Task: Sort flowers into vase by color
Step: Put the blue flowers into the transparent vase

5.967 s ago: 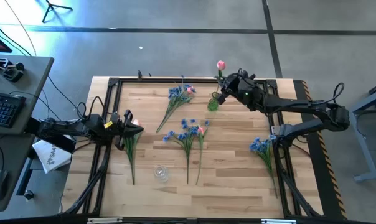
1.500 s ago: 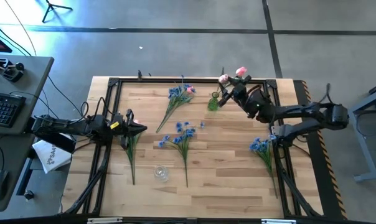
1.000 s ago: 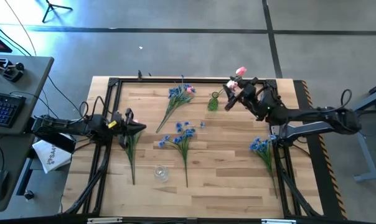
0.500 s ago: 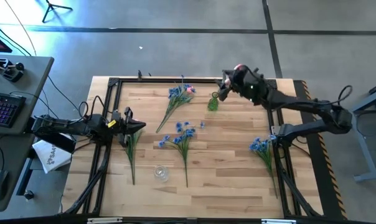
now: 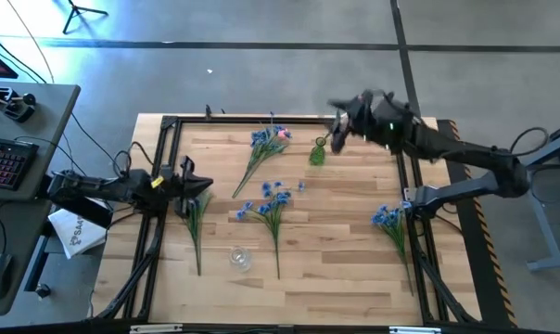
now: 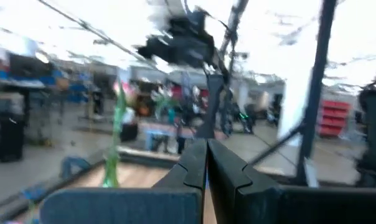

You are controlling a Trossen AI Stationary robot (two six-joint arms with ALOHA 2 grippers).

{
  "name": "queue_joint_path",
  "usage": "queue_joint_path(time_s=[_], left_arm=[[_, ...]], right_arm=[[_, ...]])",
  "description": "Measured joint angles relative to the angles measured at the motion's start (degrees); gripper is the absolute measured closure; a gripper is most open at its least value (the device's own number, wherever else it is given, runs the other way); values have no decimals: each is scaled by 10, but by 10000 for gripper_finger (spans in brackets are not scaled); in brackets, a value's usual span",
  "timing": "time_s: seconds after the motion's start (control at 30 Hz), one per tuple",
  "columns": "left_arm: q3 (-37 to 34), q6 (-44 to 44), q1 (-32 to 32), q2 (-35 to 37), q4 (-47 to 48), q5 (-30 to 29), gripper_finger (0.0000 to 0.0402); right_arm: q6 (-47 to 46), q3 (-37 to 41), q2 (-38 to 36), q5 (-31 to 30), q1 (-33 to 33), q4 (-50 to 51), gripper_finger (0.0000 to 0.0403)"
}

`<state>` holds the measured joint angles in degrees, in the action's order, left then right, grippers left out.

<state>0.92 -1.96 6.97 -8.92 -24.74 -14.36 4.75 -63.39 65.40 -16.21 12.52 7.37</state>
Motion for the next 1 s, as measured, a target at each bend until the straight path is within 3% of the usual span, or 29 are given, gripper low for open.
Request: queue_joint_path(time_s=[0.17,0.3,0.47,0.6,0.73,0.87,1.0], left_arm=[[56,11,37,-47,60,-77,401],[129,-26,73,-142,150,-138,401],[251,-150,106,-281,359,-187,401],[369,-335,127,-389,617,-147,401],[444,-530,151,-485,818,-41,401],[441,-677,193,-543,867,64,401],[411,-802,249,-586,860,109,399]], right_arm=[[-24,73,5,2,-151,-51,188],[-68,165,17,-30,-263,-130,207],[-108,268,38,-112,-367,-244,224],[-151,310,45,-150,-412,-256,233],[-167,329,45,-198,-432,-261,238],[-167,338,45,-236,-434,-261,238],[-164,342,45,-243,-433,-260,238]])
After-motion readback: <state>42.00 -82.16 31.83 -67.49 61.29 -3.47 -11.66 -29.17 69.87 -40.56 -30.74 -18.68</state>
